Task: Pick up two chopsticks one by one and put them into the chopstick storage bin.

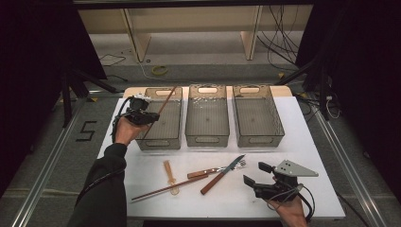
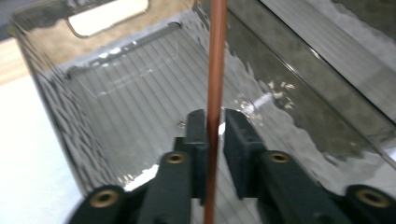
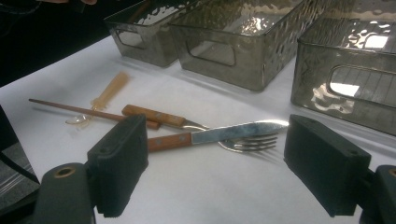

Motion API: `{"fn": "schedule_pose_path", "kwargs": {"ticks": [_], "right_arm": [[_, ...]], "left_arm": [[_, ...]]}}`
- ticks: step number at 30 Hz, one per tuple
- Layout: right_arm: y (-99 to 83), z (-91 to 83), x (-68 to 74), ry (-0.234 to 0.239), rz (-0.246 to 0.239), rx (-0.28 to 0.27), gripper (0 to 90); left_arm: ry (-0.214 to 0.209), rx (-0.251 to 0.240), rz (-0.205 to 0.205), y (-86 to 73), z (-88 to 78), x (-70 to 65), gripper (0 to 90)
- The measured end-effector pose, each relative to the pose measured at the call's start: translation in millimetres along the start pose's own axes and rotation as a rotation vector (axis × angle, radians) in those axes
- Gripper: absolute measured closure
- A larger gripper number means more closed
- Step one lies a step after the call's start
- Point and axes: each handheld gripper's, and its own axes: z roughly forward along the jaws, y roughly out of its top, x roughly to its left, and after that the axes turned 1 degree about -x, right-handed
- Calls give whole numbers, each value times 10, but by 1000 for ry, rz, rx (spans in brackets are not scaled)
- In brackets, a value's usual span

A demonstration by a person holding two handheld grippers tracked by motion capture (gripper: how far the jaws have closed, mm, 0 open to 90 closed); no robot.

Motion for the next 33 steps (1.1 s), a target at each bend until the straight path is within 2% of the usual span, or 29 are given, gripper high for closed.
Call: {"fn": "schedule_pose_path", "kwargs": {"ticks": [6, 7, 9, 13, 17, 20, 22, 25, 27, 28, 31, 33], "right_arm": [[0, -1, 1, -1, 0, 0, 227], [-1, -3, 3, -3, 1, 1, 227], [-1, -3, 2, -3, 2, 1, 227], [-1, -9, 3, -4, 3, -1, 227], [-3, -10, 5, -6, 3, 0, 227], [-3, -12, 6, -6, 3, -1, 227], [-5, -7, 0, -7, 5, 0, 227], [-5, -10, 3, -7, 5, -2, 227], [-2, -12, 3, -6, 7, -4, 227], [-1, -14, 2, -6, 6, -6, 227], [3, -27, 8, -10, 3, -8, 227], [4, -35, 6, -10, 2, -13, 227]], "left_arm": [[-22, 5, -11, 10, -97, -62, 644], [-29, 0, -9, 11, -131, -78, 597], [-54, -7, -18, 4, -202, -120, 567], [-103, 9, -5, -45, -337, -261, 465], [-123, 37, 34, -137, -437, -435, 395], [-163, 23, 30, -228, -500, -549, 368], [-173, 40, 54, -283, -513, -627, 336], [-207, 27, 55, -369, -541, -725, 306], [-214, 51, 80, -395, -535, -785, 292], [-213, 48, 90, -415, -537, -822, 284], [-235, 70, 102, -469, -543, -900, 274], [-227, 87, 115, -494, -543, -933, 267]]}}
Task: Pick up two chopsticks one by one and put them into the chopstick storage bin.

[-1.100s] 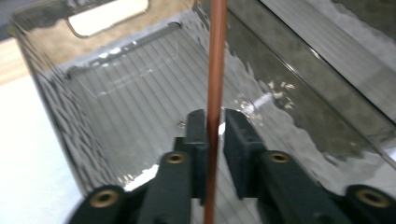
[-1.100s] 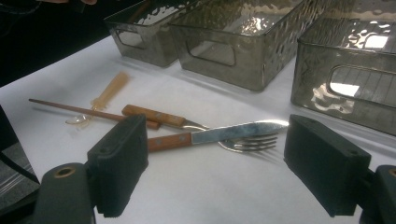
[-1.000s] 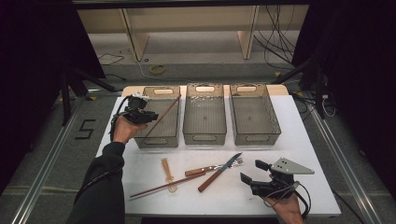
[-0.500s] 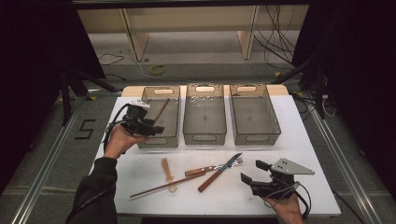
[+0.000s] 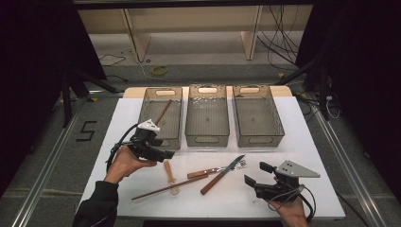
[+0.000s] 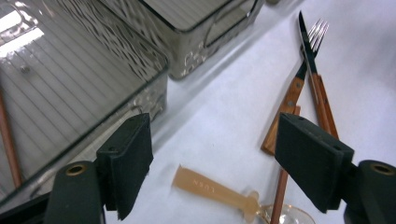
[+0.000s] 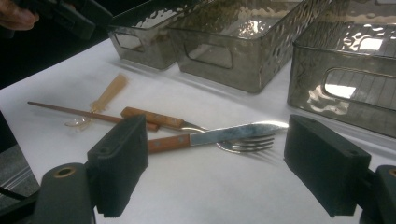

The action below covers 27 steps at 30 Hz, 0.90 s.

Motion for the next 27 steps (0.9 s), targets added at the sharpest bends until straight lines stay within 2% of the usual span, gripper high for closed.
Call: {"fn": "schedule_pose_path", "kwargs": {"ticks": [8, 16, 27], "right_arm": [[-1, -1, -11, -3, 3, 3, 227], [-1, 1, -8, -3, 3, 3, 227], [-1, 6, -8, -7, 3, 3, 227]], "left_arm": [[-20, 58, 16, -127, 44, -67, 254], [-18, 113, 44, -221, 60, -135, 249], [-22, 157, 75, -307, 79, -244, 238]]}}
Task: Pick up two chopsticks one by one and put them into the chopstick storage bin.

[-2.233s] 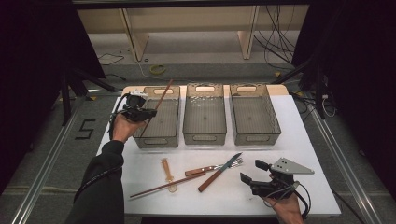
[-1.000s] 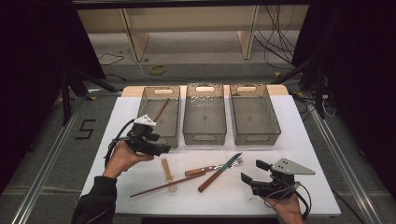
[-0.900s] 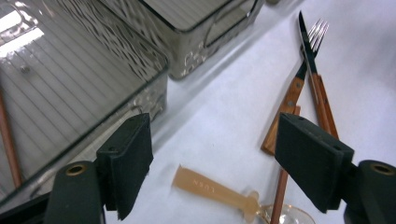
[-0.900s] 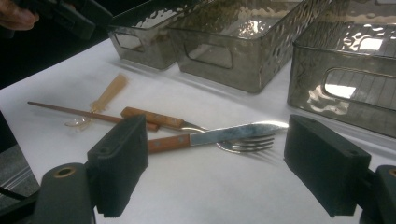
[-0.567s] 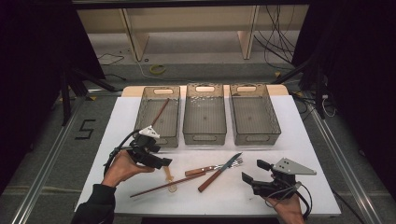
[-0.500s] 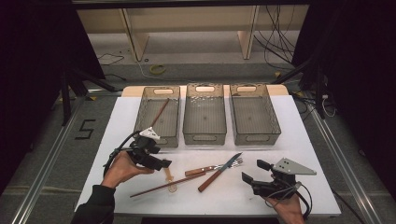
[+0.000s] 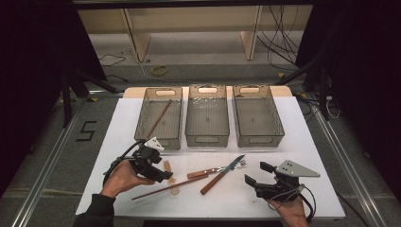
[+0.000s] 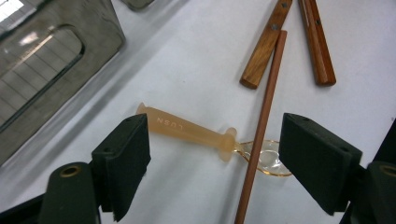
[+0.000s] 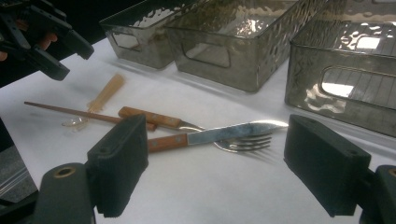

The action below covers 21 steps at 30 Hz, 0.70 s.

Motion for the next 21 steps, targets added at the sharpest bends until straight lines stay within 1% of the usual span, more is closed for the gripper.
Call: {"fn": "schedule_pose_path", "kwargs": {"ticks": [1, 2, 4, 5, 8, 12, 13, 14, 19, 21], "right_arm": [[0, -1, 0, 0, -1, 0, 227], [0, -1, 0, 0, -1, 0, 227], [-1, -1, -1, 0, 0, 0, 227], [-1, -1, -2, 0, -1, 0, 227], [-1, 1, -3, 0, 0, 1, 227], [-1, 0, -1, 0, 0, 0, 227], [-1, 0, -1, 0, 0, 0, 227], [-1, 0, -1, -1, 0, 0, 227], [0, 3, 1, -1, -1, 1, 227], [-1, 3, 0, -1, -1, 0, 227]], "left_arm": [[-1, 4, 5, -8, 8, -6, 235], [-1, 4, 0, -15, 17, -15, 231], [4, 11, 2, -26, 27, -26, 219], [9, 18, 10, -30, 29, -30, 214], [6, 28, 13, -41, 46, -50, 208], [12, 58, 33, -58, 74, -68, 202], [12, 62, 30, -62, 79, -75, 202], [12, 70, 37, -64, 78, -77, 203], [13, 88, 41, -78, 84, -97, 218], [12, 104, 55, -82, 90, -108, 228]]}}
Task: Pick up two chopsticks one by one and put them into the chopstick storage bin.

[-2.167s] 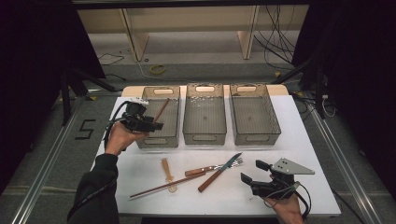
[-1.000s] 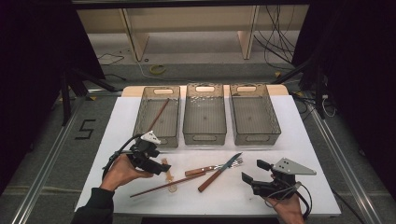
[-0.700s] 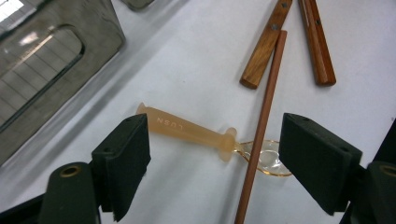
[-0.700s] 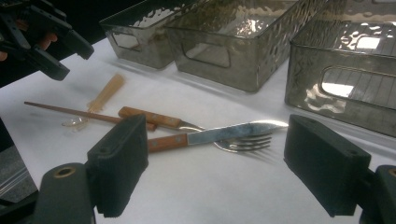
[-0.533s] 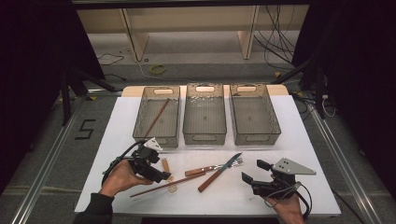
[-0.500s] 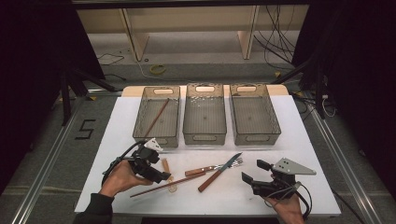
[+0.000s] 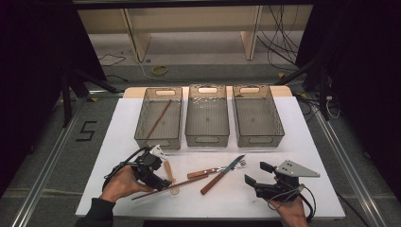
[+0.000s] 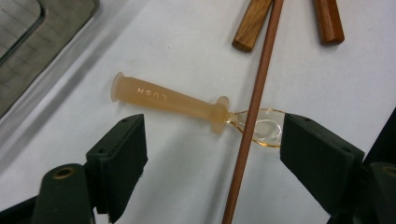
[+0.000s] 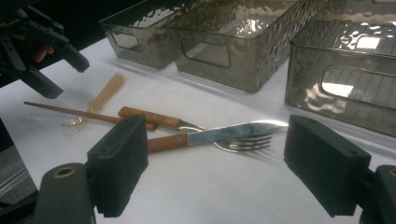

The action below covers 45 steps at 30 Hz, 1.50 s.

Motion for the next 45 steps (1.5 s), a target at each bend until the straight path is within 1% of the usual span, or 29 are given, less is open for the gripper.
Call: {"fn": "schedule_pose_path", "kwargs": {"ticks": [2, 3, 5, 8, 10, 11, 12, 15, 17, 22, 24, 28, 33, 35, 38, 39, 42, 45], "right_arm": [[0, 0, -2, 0, 1, 0, 227], [0, 0, -2, -1, 1, 0, 227], [0, -1, -1, -1, 0, 0, 227], [1, -2, 2, -2, 1, 2, 227], [1, -4, 2, -2, 0, 2, 227], [0, -4, 1, -2, -1, 1, 227], [0, -4, 1, -2, -1, 1, 227], [1, -4, 2, -2, -1, 2, 227], [1, -3, 4, -2, -1, 3, 227], [1, -4, 6, -2, -2, 4, 227], [1, -4, 6, -2, -3, 4, 227], [1, -5, 8, -1, -3, 5, 228], [0, -2, 8, 0, -7, 5, 228], [1, -2, 10, 0, -7, 5, 228], [0, -2, 9, 0, -8, 6, 228], [0, -2, 9, 0, -9, 6, 228], [0, -2, 10, 1, -9, 7, 229], [-1, 0, 10, 0, -10, 7, 229]], "left_arm": [[-5, 17, 19, -3, 6, -12, 244], [-13, 23, 23, -4, 12, -18, 253], [-16, 32, 24, -8, 29, -35, 273], [-23, 56, 37, -15, 46, -53, 310], [-32, 77, 53, -18, 58, -61, 335], [-36, 78, 52, -21, 67, -73, 345], [-38, 88, 63, -22, 68, -74, 358], [-45, 103, 69, -31, 88, -84, 400], [-50, 124, 76, -38, 105, -88, 424], [-63, 156, 94, -57, 145, -106, 493], [-65, 164, 101, -65, 156, -114, 527], [-67, 164, 105, -80, 164, -117, 575], [-74, 188, 132, -96, 188, -101, 621], [-74, 185, 127, -103, 207, -104, 633], [-68, 200, 146, -108, 220, -97, 667], [-67, 189, 137, -112, 230, -100, 675], [-78, 185, 141, -127, 251, -80, 715], [-83, 199, 163, -131, 247, -63, 754]]}}
